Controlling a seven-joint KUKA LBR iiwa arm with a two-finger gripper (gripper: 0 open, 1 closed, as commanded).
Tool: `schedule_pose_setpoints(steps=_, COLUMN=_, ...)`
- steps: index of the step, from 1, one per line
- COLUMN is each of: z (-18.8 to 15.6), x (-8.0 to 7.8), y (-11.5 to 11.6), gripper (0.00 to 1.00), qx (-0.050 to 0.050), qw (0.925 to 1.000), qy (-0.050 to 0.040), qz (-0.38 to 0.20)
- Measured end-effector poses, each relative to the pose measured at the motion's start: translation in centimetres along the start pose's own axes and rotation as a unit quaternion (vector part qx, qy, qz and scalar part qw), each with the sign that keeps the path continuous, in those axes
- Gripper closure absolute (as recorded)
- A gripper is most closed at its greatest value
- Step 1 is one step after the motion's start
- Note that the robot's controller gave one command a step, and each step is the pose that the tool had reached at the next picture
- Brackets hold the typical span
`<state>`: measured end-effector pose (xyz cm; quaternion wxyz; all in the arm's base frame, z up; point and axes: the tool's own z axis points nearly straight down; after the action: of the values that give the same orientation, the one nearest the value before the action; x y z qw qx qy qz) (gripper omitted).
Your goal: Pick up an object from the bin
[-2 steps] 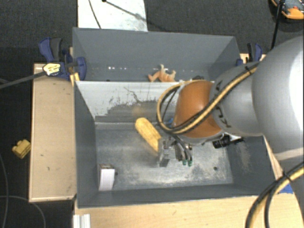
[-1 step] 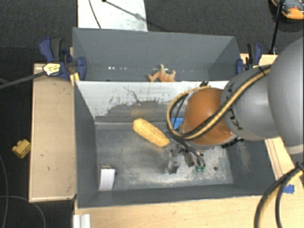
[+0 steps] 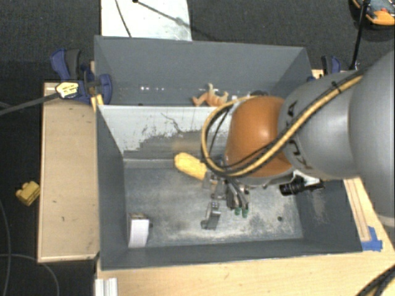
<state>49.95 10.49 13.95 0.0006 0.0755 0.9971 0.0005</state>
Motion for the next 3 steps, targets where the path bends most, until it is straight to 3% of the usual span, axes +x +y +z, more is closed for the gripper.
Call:
schedule_pose_setpoints(steps=1, z=-2.6, x=0.6, y=2.7, gripper=0.0, qx=-0.001, qw=0.9977, qy=-0.0011, qz=0.069)
schedule_pose_setpoints(steps=2, z=-1.7, x=-1.5, y=-0.3, gripper=0.0, qx=-0.001, qw=0.9975, qy=-0.0013, qz=0.071)
schedule_pose_setpoints(steps=3, z=1.8, x=-5.1, y=0.4, gripper=0.0, qx=0.0, qw=0.9987, qy=-0.004, qz=0.051)
